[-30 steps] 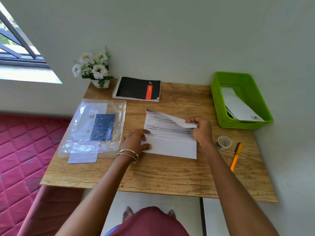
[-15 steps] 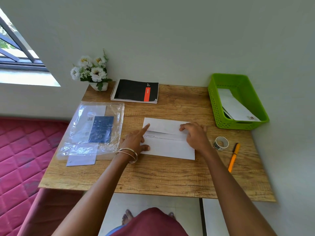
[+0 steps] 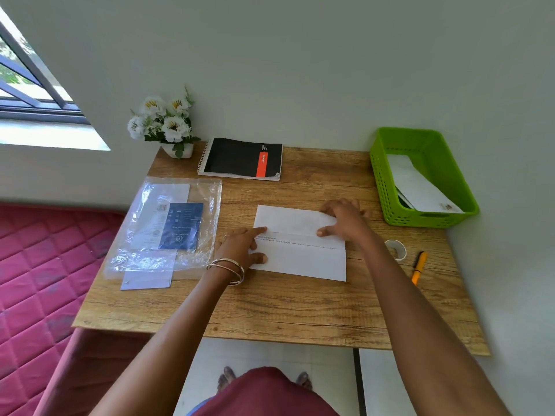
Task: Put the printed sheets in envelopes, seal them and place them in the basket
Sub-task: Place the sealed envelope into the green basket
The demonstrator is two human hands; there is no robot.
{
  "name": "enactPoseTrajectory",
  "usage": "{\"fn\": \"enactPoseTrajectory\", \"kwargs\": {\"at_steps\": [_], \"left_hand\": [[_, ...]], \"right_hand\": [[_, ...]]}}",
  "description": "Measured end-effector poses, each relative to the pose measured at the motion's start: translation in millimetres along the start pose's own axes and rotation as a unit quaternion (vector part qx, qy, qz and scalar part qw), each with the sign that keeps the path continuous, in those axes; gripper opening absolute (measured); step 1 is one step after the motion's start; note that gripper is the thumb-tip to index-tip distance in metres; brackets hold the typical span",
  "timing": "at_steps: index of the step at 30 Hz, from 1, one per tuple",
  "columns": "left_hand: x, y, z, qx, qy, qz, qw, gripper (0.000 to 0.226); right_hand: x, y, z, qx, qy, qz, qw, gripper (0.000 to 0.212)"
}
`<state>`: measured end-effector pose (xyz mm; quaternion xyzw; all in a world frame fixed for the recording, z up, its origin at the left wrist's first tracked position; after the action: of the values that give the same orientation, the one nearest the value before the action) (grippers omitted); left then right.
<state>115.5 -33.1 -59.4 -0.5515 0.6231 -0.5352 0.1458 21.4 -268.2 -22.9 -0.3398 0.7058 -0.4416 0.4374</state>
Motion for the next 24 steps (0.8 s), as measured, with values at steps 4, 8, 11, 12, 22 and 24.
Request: {"fn": "enactPoseTrajectory", "kwargs": {"at_steps": [4, 8, 11, 12, 22, 24], "left_hand": [[1, -1, -2, 0.003, -0.003, -0.004, 1.000, 0.068], [1, -4, -6, 0.027, -0.016, -0.048, 0.998, 0.067], [-1, -7, -10, 0.052, -0.025, -0.092, 0.994, 0.065], [-1, -9, -13, 0.059, -0.026, -0.104, 0.992, 0.064], [-12, -17, -27, 0.050, -0.017, -0.249, 0.967, 0.048], [-20, -20, -25, 0.019, -0.033, -0.276, 0.960, 0.046]], "right_hand": [[-3, -7, 6, -0.001, 0.008, 0.007, 1.000, 0.060], [-14, -19, -3, 0.076, -0.005, 0.067, 0.995, 0.039], [-21, -18, -30, 0.114, -0.030, 0.124, 0.985, 0.023], [-23, -17, -40, 0.128, -0.042, 0.121, 0.983, 0.020], [-23, 40, -98, 0.155, -0.126, 0.041, 0.979, 0.023], [-21, 47, -104, 0.143, -0.131, 0.041, 0.980, 0.018]]}}
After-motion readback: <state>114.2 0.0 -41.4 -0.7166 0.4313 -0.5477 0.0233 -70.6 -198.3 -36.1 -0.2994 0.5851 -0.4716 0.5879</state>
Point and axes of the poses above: each hand's wrist, its own z-axis towards the middle knuckle, its own y-axis out of the palm, x = y × z, the point moved 6 cm from there along z, towards the middle knuckle, and after that the axes turned 12 degrees about -y, right-handed, at the moved point
